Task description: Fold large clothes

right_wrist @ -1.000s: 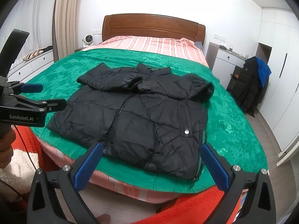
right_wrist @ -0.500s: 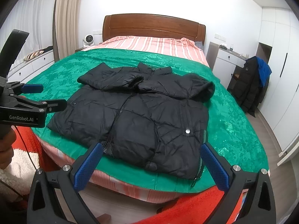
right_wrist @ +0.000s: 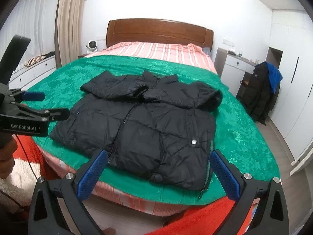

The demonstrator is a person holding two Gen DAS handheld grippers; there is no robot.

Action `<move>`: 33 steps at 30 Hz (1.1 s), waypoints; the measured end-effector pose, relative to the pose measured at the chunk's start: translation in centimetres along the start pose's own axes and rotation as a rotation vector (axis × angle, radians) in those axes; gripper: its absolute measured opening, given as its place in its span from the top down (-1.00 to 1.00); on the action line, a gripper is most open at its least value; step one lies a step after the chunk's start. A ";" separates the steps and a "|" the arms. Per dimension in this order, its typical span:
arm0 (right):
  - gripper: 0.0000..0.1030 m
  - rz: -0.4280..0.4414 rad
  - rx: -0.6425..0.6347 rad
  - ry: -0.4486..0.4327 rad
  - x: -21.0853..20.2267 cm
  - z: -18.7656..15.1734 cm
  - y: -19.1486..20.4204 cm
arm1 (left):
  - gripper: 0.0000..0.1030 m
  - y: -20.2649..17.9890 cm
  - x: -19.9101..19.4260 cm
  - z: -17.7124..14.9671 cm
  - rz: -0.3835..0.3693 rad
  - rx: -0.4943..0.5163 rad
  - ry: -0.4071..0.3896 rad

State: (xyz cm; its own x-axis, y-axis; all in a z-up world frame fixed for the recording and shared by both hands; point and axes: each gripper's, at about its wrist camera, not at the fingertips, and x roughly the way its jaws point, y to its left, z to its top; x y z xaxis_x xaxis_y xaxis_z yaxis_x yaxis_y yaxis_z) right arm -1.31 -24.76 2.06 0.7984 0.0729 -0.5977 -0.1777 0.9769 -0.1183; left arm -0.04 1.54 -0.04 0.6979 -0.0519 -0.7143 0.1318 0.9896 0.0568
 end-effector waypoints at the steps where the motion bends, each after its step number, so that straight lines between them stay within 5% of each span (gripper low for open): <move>1: -0.99 -0.008 0.003 -0.008 -0.1 0.1 -0.2 | -0.99 0.0 0.0 0.0 0.001 -0.001 -0.001; 18: -0.99 -0.077 -0.002 -0.060 -0.2 1.9 -1.1 | -0.99 1.2 0.4 -0.2 0.044 -0.024 0.017; 33: -0.99 -0.051 -0.042 -0.052 0.3 2.1 0.1 | -0.99 2.4 1.2 -0.6 0.092 -0.043 0.050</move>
State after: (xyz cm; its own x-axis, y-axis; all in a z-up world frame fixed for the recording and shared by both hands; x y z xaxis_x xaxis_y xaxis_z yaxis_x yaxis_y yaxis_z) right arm 0.16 -24.21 3.55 0.8358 0.0347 -0.5479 -0.1589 0.9706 -0.1810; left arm 0.70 3.93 -1.23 0.6693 0.0447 -0.7416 0.0380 0.9948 0.0943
